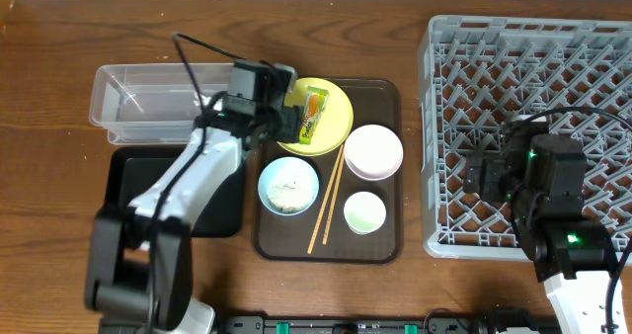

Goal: Sort waste into correct bins and load items into the dishwasher rack
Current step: 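Grasp the tissue with the left gripper and drop it in the clear bin, then grasp the yellow snack wrapper with the left gripper, drop it in the bin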

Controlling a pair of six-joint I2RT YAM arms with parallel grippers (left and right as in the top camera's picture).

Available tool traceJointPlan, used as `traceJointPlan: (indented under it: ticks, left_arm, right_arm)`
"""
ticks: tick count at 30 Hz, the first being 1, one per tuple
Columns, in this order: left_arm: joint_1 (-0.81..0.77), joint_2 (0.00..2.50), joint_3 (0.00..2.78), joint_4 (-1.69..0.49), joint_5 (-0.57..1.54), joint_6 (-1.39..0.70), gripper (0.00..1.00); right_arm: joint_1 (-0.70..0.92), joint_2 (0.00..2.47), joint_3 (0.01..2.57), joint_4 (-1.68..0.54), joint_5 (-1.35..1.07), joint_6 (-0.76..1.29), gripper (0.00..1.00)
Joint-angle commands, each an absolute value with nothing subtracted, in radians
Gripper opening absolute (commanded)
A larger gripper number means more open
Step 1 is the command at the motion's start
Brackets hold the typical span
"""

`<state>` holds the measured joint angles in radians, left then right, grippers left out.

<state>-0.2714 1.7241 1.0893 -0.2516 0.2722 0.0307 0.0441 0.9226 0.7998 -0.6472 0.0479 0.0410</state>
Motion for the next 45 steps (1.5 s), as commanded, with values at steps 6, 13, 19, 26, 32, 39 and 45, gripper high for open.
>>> traceJointPlan:
  ticks: [6, 13, 19, 26, 32, 39, 45]
  left_arm:
    - [-0.311, 1.863, 1.103, -0.206, 0.288, 0.044, 0.67]
    - [-0.345, 1.929, 1.103, -0.189, 0.287, 0.044, 0.58]
    - [-0.344, 1.926, 1.104, -0.185, 0.273, 0.044, 0.15]
    - [-0.344, 1.822, 1.104, -0.185, 0.189, 0.044, 0.09]
    - [-0.326, 1.67, 1.104, -0.221, 0.139, 0.022, 0.09]
    - [-0.185, 1.535, 1.104, -0.292, 0.047, -0.223, 0.06]
    - [-0.035, 1.541, 1.103, -0.292, 0.03, -0.739, 0.06]
  right_arm:
    - [0.031, 0.921, 0.822, -0.648, 0.044, 0.047, 0.99]
    - [0.031, 0.921, 0.822, -0.648, 0.044, 0.047, 0.99]
    - [0.031, 0.921, 0.822, -0.648, 0.044, 0.047, 0.99]
    - [0.031, 0.921, 0.822, -0.648, 0.044, 0.047, 0.99]
    - [0.031, 0.921, 0.822, -0.649, 0.044, 0.047, 0.99]
    - [0.031, 0.921, 0.822, -0.648, 0.044, 0.047, 0.99]
    - [0.031, 0.921, 0.822, -0.648, 0.044, 0.047, 0.99]
